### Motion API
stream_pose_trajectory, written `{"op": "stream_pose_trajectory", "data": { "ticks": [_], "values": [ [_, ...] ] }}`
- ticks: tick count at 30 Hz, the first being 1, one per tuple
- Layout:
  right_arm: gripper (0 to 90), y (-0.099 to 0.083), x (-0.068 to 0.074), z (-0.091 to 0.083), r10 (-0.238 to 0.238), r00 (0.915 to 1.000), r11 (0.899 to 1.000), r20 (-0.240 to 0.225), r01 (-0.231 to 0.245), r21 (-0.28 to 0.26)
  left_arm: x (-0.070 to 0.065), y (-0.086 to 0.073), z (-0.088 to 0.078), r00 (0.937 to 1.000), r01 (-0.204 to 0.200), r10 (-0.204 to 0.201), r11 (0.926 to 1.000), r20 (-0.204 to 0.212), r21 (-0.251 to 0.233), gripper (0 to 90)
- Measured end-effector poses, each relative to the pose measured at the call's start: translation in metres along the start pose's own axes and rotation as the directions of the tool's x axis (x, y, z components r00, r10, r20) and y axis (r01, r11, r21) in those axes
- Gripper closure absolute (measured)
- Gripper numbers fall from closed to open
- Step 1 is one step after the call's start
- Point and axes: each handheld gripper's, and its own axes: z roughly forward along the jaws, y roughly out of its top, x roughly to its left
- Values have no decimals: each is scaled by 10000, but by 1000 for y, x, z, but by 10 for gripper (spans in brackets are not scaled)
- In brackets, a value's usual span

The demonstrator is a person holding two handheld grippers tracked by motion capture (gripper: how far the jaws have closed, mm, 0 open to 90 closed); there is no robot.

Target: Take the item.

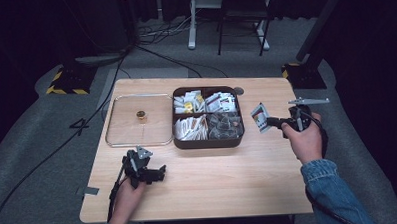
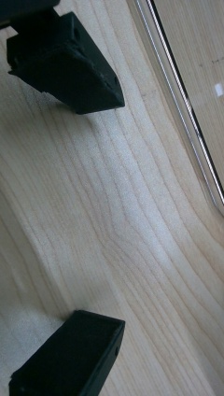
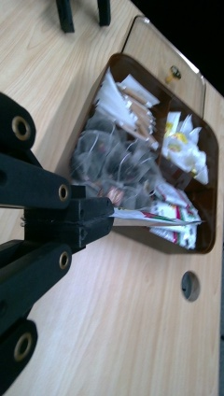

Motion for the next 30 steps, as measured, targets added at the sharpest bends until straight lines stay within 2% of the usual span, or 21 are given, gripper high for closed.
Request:
{"op": "stream_pose_trajectory", "data": {
  "ticks": [12, 23, 30],
  "values": [
    [900, -27, -12, 1, 112, 9997, 9978, 216, -126, 650, 0, 0, 0, 10000, -4, 4, 10000, -7, 1, 0],
    [900, -50, -15, 16, 305, 9993, 9908, 214, -331, 1315, 0, 0, 0, 10000, -2, 2, 10000, 1, 0, 0],
    [900, -64, -15, 15, 486, 9987, 9862, 140, -502, 1575, 0, 0, 0, 10000, 1, -1, 10000, -8, 1, 0]
  ]
}}
